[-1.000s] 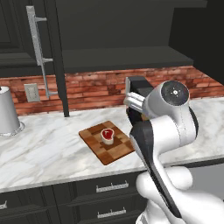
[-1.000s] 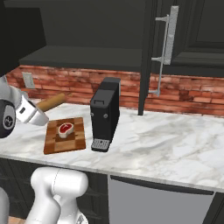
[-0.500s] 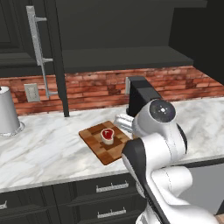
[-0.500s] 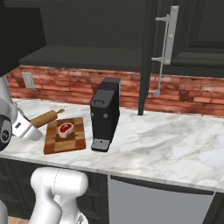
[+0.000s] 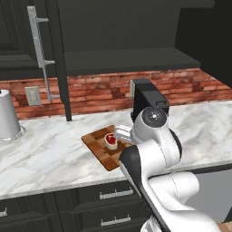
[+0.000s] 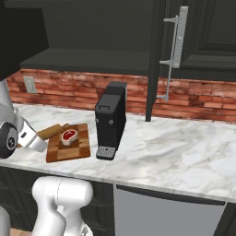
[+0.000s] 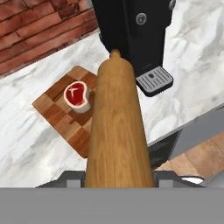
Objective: Open the cabinet, retrieve the rolling pin, and place it next to the meat on the cutting board to prepare for tenderizing.
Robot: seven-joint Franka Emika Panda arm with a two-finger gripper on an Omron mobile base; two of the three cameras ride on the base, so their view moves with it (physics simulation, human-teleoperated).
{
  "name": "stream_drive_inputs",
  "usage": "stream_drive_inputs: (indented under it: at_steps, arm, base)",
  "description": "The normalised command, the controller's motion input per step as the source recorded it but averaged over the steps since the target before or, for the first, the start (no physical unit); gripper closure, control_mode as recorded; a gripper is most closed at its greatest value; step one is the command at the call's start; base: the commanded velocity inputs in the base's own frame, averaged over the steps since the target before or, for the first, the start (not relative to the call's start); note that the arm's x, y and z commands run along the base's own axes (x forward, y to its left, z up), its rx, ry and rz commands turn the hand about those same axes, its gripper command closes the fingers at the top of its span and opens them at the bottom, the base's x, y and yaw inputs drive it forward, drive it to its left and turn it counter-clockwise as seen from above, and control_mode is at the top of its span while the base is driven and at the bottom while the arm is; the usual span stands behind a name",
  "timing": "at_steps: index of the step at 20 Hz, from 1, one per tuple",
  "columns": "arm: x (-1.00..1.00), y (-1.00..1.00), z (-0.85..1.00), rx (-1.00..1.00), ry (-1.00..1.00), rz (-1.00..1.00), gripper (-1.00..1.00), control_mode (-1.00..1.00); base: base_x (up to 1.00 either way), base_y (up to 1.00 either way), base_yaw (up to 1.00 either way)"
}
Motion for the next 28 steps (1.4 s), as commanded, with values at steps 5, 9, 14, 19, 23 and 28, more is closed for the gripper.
stream_drive_inputs:
  at_steps: [5, 9, 14, 19, 23, 28]
  arm:
    - [0.26, 0.00, -0.49, 0.00, 0.00, 0.00, 1.00, -1.00]
    - [0.21, 0.00, -0.53, 0.00, 0.00, 0.00, 1.00, -1.00]
    - [0.23, 0.00, -0.53, 0.00, 0.00, -0.03, 1.00, -1.00]
    - [0.26, 0.00, -0.45, 0.00, 0.00, -0.06, 1.00, -1.00]
    - [0.31, 0.00, -0.35, 0.00, 0.00, -0.05, 1.00, -1.00]
    - [0.33, 0.00, -0.32, 0.00, 0.00, -0.03, 1.00, -1.00]
  base:
    - [0.00, 0.00, 0.00]
    - [0.00, 0.00, 0.00]
    - [0.00, 0.00, 0.00]
    - [0.00, 0.00, 0.00]
    - [0.00, 0.00, 0.00]
    - [0.00, 0.00, 0.00]
